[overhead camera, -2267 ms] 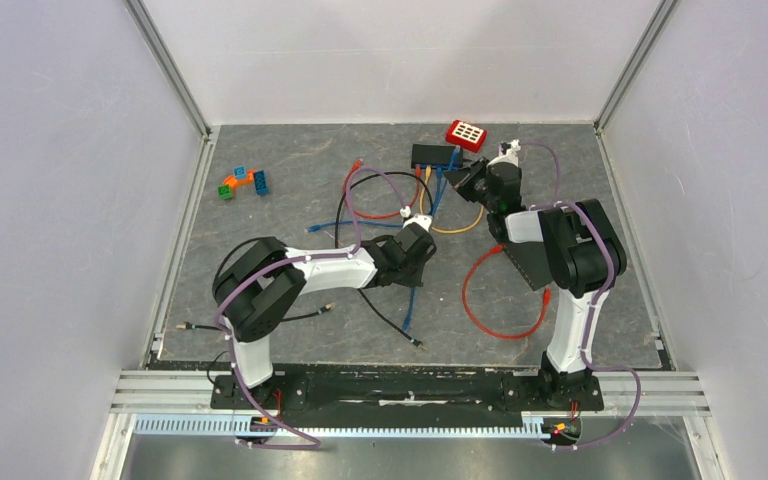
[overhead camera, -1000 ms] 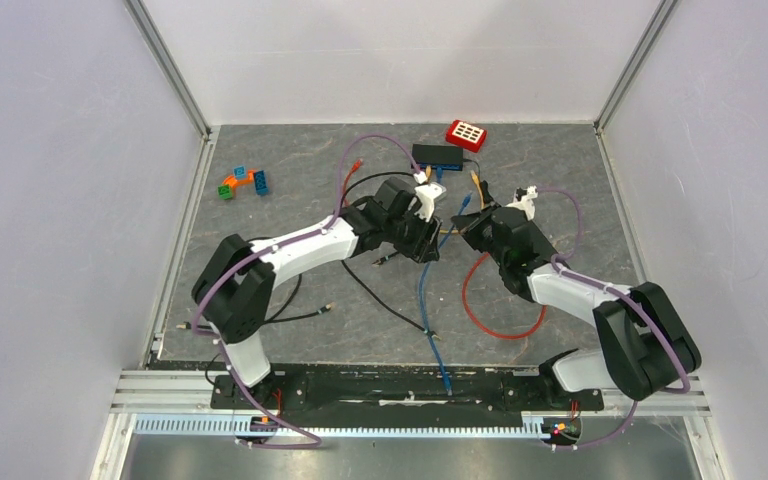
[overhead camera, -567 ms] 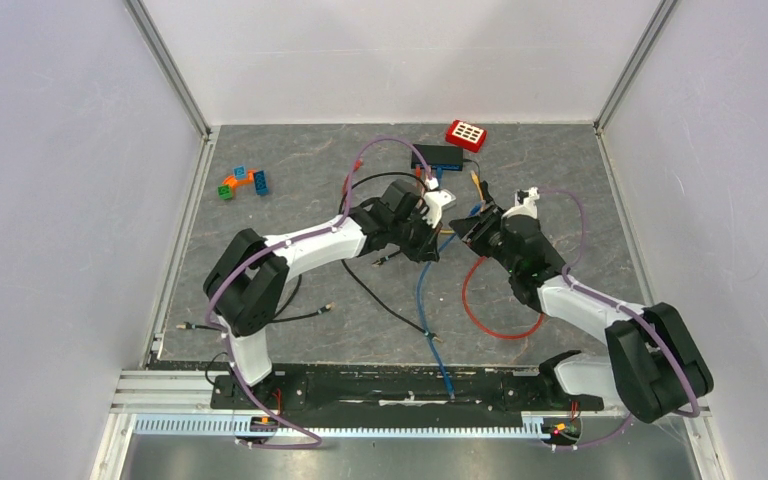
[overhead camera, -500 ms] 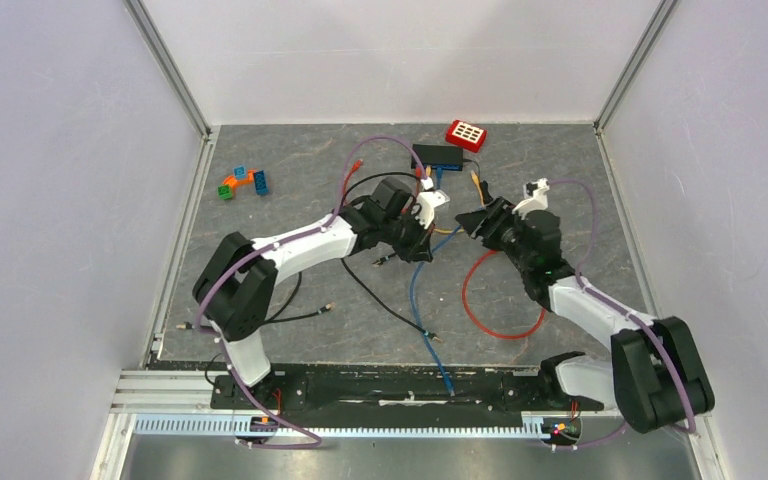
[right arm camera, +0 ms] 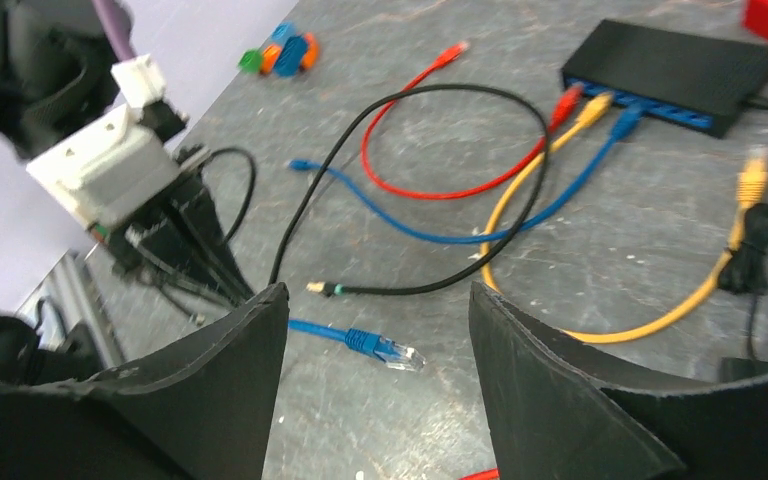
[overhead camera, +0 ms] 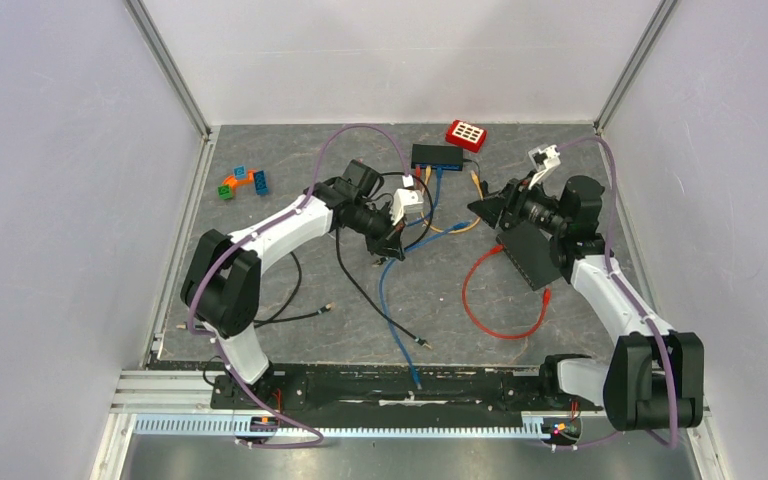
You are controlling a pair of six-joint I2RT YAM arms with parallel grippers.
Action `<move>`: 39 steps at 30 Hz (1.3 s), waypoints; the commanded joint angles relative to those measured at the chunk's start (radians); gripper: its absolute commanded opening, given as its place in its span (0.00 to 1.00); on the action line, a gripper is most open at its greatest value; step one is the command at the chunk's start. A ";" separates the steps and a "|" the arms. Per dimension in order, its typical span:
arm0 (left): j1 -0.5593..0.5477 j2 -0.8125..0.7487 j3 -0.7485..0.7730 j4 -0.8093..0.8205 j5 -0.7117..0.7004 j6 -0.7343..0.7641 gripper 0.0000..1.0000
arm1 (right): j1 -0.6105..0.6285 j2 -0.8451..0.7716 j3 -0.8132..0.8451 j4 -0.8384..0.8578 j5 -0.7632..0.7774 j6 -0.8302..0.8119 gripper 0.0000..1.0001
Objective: Insert the plug into the switch port
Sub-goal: Pick up the connector from the center of the board.
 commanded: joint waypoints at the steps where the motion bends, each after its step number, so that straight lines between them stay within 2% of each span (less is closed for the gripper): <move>1: 0.020 0.002 0.074 -0.114 0.039 0.172 0.02 | -0.003 0.056 0.051 -0.001 -0.140 -0.016 0.68; 5: 0.024 -0.007 0.072 -0.095 0.031 0.193 0.02 | -0.003 0.122 0.077 -0.047 -0.132 0.085 0.69; 8: 0.026 -0.010 0.071 -0.083 0.043 0.207 0.02 | -0.003 0.152 0.045 0.048 -0.185 0.188 0.67; 14: 0.032 -0.004 0.072 -0.083 0.057 0.232 0.02 | -0.003 0.169 0.025 0.039 -0.223 0.212 0.55; 24: 0.035 0.013 0.079 -0.079 0.082 0.253 0.02 | -0.004 0.171 0.009 -0.037 -0.211 0.213 0.48; 26: 0.036 0.014 0.077 -0.076 0.083 0.254 0.02 | -0.003 0.172 0.004 -0.041 -0.188 0.236 0.43; 31: 0.037 0.021 0.074 -0.074 0.071 0.255 0.02 | -0.002 0.176 -0.036 0.022 -0.175 0.332 0.20; 32: 0.037 0.020 0.069 -0.066 0.064 0.250 0.02 | -0.002 0.172 -0.052 0.046 -0.181 0.364 0.18; 34: 0.040 0.018 0.062 -0.054 0.059 0.249 0.02 | -0.002 0.166 -0.094 0.106 -0.192 0.422 0.18; 37: 0.047 0.020 0.059 -0.042 0.074 0.246 0.02 | -0.002 0.153 -0.123 0.109 -0.192 0.443 0.28; 39: 0.048 0.026 0.060 -0.035 0.082 0.244 0.02 | -0.002 0.146 -0.137 0.107 -0.185 0.446 0.28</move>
